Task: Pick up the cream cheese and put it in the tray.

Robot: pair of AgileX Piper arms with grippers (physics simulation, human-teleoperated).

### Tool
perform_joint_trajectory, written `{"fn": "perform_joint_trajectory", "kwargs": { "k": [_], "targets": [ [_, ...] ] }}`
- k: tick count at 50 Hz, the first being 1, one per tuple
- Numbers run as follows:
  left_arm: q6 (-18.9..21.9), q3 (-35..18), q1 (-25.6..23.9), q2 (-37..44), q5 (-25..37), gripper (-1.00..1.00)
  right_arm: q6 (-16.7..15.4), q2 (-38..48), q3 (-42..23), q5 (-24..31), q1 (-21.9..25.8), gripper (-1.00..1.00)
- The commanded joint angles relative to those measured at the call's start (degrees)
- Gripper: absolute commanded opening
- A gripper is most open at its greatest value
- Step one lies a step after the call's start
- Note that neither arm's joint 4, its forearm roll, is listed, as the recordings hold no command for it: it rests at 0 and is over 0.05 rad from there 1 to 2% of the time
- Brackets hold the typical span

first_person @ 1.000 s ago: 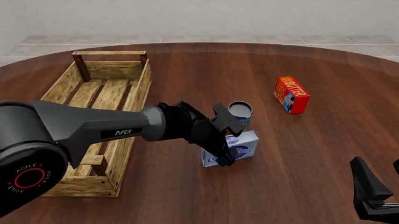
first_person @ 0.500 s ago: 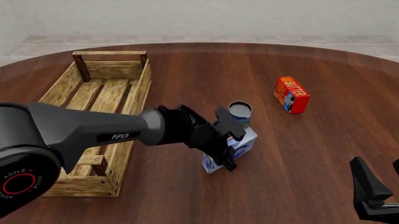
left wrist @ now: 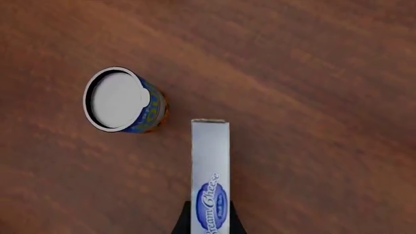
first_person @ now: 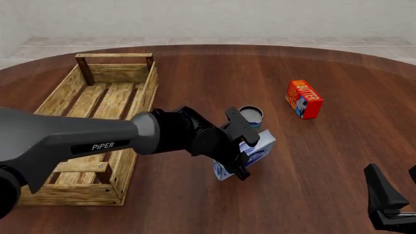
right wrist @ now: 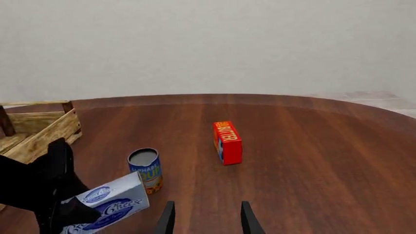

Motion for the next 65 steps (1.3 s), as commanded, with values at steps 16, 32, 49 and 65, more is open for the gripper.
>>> {"fn": "perform_joint_trajectory", "kwargs": {
  "k": [16, 32, 49, 65],
  "targets": [
    [-4.2, 3.3, -0.2, -9.7, -2.4, -1.0, -0.3, 0.2, 0.0, -0.1, 0.1, 1.0],
    [-4.8, 4.3, 1.5, -13.7, -2.4, -1.0, -0.6, 0.1, 0.0, -0.1, 0.0, 1.0],
    [-4.8, 4.5, 6.0, -18.4, -0.5, -1.0, -0.6, 0.2, 0.0, -0.1, 0.0, 1.0],
    [-4.1, 3.9, 11.0, -22.4, 1.2, -1.0, -0.8, 0.2, 0.0, -0.2, -0.1, 1.0]
  ]
}}
